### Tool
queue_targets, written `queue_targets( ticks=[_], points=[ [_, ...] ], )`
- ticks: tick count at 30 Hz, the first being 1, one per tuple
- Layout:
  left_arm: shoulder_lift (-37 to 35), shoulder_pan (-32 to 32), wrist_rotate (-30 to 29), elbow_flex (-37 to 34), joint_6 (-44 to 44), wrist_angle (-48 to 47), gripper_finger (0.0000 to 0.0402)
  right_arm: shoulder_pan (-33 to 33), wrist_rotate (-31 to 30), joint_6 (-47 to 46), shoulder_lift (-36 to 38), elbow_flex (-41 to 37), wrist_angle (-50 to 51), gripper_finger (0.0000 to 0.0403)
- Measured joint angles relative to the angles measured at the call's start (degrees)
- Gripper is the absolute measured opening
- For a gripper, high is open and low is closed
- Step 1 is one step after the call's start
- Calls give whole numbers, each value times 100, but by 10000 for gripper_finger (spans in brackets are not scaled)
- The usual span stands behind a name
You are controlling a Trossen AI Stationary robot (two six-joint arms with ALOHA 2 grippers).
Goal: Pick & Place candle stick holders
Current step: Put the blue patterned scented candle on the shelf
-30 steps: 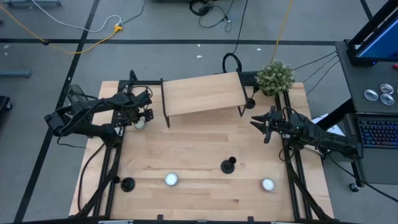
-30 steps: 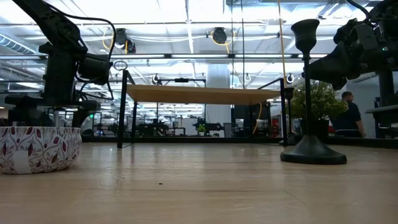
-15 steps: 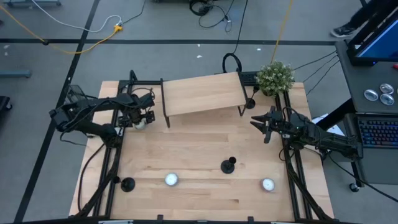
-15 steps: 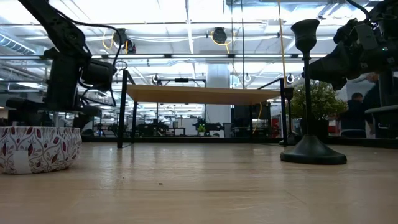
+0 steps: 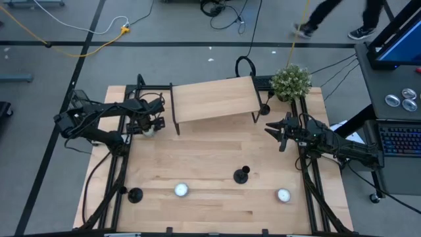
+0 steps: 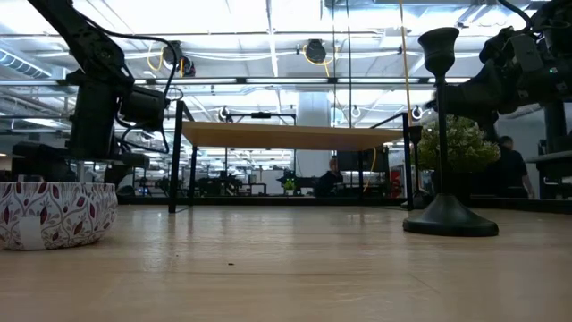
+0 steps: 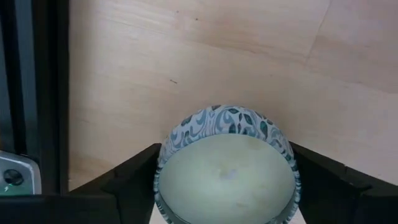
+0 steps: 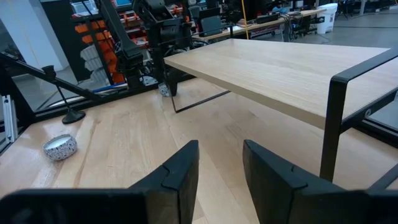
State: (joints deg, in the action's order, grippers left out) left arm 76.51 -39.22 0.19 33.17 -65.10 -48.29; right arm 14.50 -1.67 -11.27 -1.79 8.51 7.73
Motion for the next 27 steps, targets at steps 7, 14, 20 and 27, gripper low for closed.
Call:
queue_targets(
  ticks=[7, 14, 20, 27],
  points=[
    [2, -1, -2, -3, 56, -5, 297, 2, 0, 0, -1, 2, 0, 116],
    [-150, -2, 123, -7, 470, -115, 297, 2, 0, 0, 1, 1, 0, 116],
    [-645, -2, 180, 326, 635, -841, 297, 0, 0, 0, -1, 2, 0, 116],
    [-1334, 0, 160, 1175, 807, -2045, 297, 1, 2, 0, -1, 0, 1, 116]
  ],
)
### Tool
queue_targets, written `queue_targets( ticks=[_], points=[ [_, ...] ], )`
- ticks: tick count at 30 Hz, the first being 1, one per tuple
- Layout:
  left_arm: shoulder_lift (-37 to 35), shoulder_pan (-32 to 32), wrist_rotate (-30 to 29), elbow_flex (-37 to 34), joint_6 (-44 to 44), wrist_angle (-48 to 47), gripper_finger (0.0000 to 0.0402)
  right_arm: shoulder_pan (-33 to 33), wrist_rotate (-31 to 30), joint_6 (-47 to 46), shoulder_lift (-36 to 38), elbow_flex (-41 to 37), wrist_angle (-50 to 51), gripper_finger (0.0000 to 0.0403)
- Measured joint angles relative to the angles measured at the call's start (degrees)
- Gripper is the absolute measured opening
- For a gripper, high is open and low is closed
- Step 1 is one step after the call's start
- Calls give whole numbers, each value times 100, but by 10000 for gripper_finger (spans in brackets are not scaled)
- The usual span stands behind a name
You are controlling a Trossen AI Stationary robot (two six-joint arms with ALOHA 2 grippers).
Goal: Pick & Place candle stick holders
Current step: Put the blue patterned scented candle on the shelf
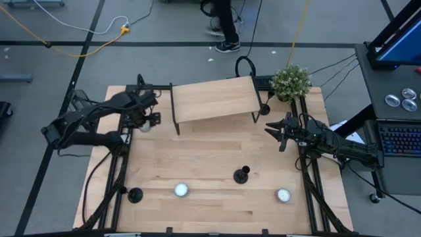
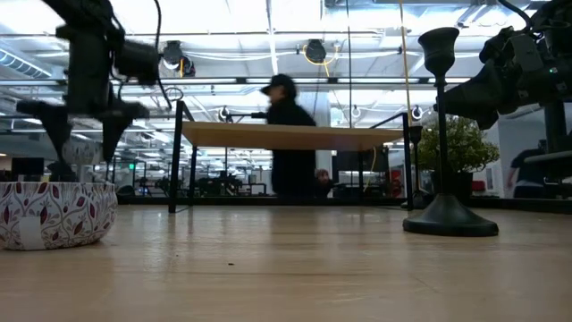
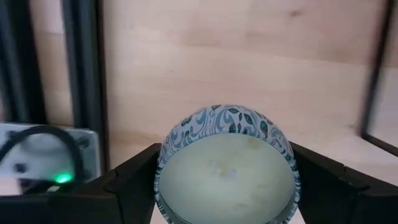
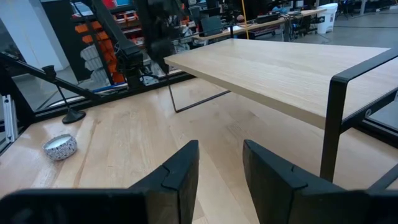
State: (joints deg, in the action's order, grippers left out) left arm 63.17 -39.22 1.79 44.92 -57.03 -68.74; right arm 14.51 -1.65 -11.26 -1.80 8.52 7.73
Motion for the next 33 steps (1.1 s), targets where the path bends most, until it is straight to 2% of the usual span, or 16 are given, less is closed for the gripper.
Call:
queue_targets(
  ticks=[10, 16, 23, 33],
  points=[
    [-403, 11, -37, 1973, 498, -1400, 297, 0, 0, 0, 1, 1, -1, 116],
    [-277, 268, -65, 3149, 637, -1542, 297, -1, 0, 0, 1, 0, -1, 116],
    [183, 881, -231, 4094, 636, -1497, 297, -1, 0, 1, 0, 0, 1, 116],
    [1241, 1463, -342, 4966, 1069, -1346, 297, 0, 0, 0, 2, 1, -3, 116]
  ],
)
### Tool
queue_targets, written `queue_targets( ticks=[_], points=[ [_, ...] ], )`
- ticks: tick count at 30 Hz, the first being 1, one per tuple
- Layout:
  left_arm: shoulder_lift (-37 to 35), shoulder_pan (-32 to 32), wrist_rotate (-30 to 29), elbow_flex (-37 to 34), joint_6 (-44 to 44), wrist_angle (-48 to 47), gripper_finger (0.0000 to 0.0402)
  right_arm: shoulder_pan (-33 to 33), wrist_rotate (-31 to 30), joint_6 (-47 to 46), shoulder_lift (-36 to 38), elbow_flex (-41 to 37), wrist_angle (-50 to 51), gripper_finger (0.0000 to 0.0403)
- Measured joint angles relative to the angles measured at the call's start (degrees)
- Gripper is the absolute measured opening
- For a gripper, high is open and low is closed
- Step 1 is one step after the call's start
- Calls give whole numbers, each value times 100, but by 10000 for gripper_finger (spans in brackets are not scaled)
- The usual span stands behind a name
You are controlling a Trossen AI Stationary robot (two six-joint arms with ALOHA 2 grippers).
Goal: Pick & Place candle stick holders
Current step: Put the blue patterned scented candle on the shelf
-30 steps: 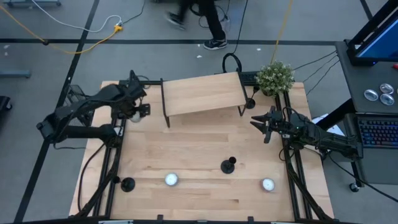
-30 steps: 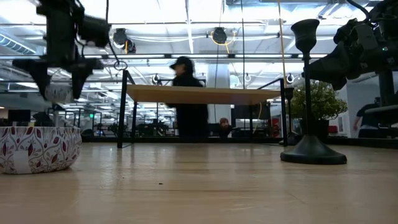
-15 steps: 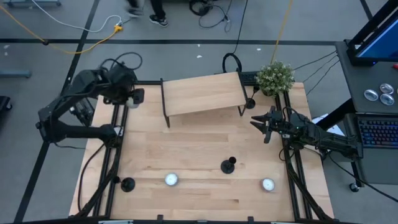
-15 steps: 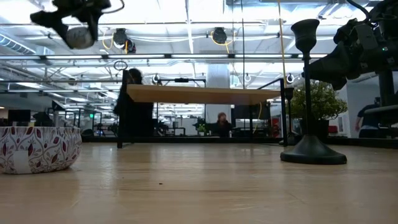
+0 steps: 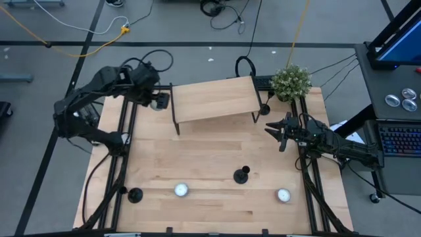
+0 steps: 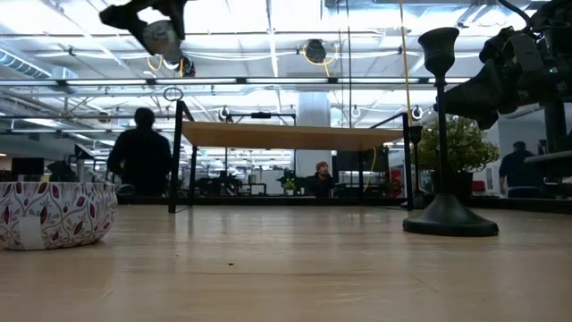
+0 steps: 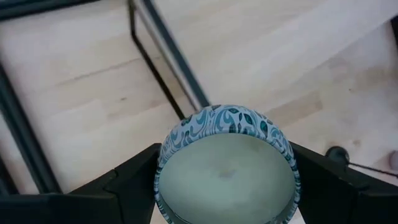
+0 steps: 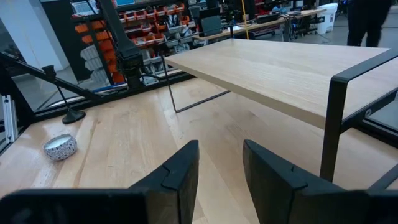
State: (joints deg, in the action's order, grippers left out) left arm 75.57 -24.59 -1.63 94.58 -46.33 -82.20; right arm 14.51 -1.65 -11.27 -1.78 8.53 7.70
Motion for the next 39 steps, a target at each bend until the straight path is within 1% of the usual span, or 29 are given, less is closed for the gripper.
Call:
queue_targets(
  ticks=[3, 10, 14, 18, 24, 31, 35, 39],
  points=[
    [347, 40, -79, 293, 230, 4, 297, 0, 2, -91, 0, -1, -27, 116],
    [1096, 47, -156, 934, 720, 38, 297, 0, -175, -1465, -2, -1, -413, 116],
    [1515, 47, -335, 1250, 1009, 110, 297, -1, -300, -1873, -2, -1, -750, 116],
    [1923, 19, -592, 1542, 1309, 135, 297, -1, -299, -1910, -2, -1, -1015, 116],
    [2474, -116, -889, 1731, 1710, 131, 297, -1, -290, -1912, 0, -1, -1026, 116],
    [2959, -428, -884, 1739, 1937, -1, 297, -1, -284, -1915, -1, -1, -1005, 116],
    [3146, -620, -714, 1739, 1972, -176, 297, -1, -282, -1915, -2, -1, -1001, 116],
    [3285, -754, -693, 1739, 2041, -206, 297, -1, -281, -1915, -1, 0, -957, 116]
  ],
)
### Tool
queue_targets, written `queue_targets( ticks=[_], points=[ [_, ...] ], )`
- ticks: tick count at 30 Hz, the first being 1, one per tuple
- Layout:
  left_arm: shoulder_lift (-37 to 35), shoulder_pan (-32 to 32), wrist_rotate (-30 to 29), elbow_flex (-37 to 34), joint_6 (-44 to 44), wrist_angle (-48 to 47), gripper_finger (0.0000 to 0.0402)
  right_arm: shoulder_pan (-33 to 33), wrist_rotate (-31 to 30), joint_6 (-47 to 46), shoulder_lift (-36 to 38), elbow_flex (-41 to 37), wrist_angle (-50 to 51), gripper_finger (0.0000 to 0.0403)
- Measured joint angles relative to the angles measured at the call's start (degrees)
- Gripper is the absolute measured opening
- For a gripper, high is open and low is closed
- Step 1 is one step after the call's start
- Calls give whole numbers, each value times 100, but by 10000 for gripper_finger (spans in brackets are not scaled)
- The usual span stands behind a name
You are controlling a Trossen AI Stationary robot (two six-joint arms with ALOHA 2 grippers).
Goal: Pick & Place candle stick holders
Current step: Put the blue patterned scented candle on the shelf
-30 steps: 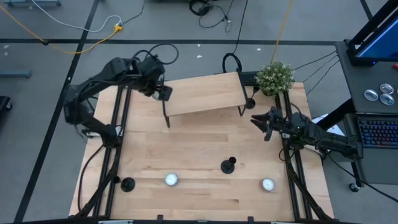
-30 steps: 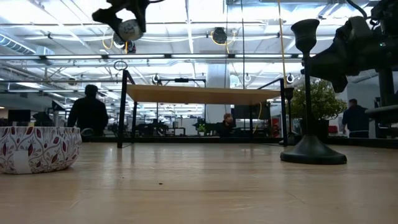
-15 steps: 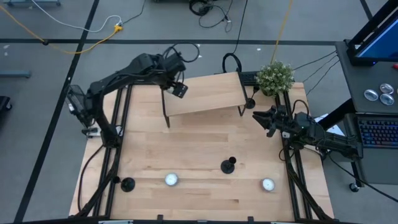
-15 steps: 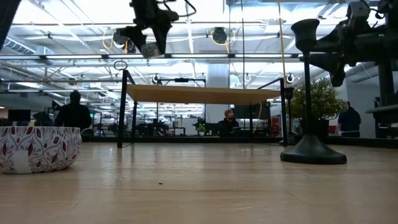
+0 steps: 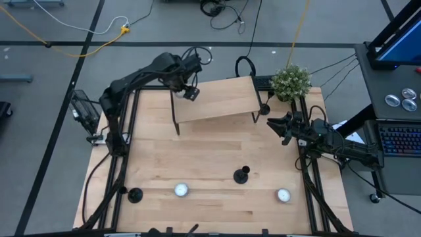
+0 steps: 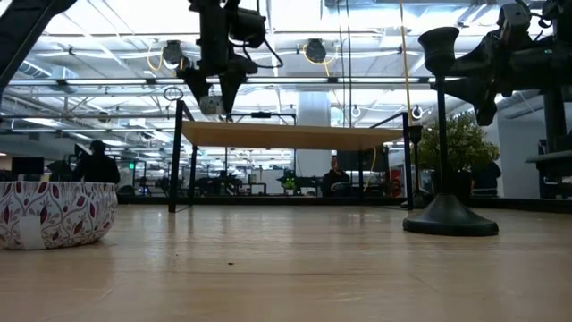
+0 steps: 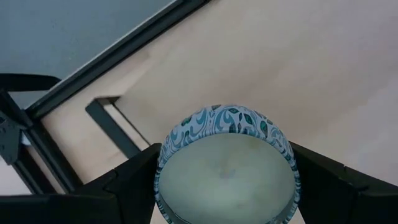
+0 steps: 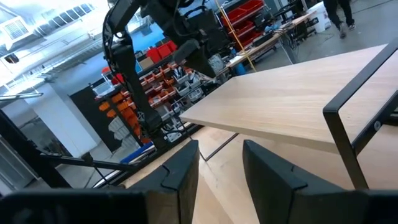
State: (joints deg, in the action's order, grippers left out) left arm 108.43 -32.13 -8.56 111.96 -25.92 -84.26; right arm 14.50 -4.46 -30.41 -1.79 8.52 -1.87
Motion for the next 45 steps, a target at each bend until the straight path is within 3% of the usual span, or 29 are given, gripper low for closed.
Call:
queue_targets(
  ticks=[27, 41, 45],
  points=[
    [265, -161, 111, 0, -109, 317, 297, 0, -1, 0, -1, 0, 0, 116],
    [487, -168, 200, -2, -311, 34, 298, 0, 2, 0, -1, 1, -2, 116],
    [487, -170, 163, -2, -309, 47, 326, 0, 2, -2, -1, -1, -2, 116]
  ],
)
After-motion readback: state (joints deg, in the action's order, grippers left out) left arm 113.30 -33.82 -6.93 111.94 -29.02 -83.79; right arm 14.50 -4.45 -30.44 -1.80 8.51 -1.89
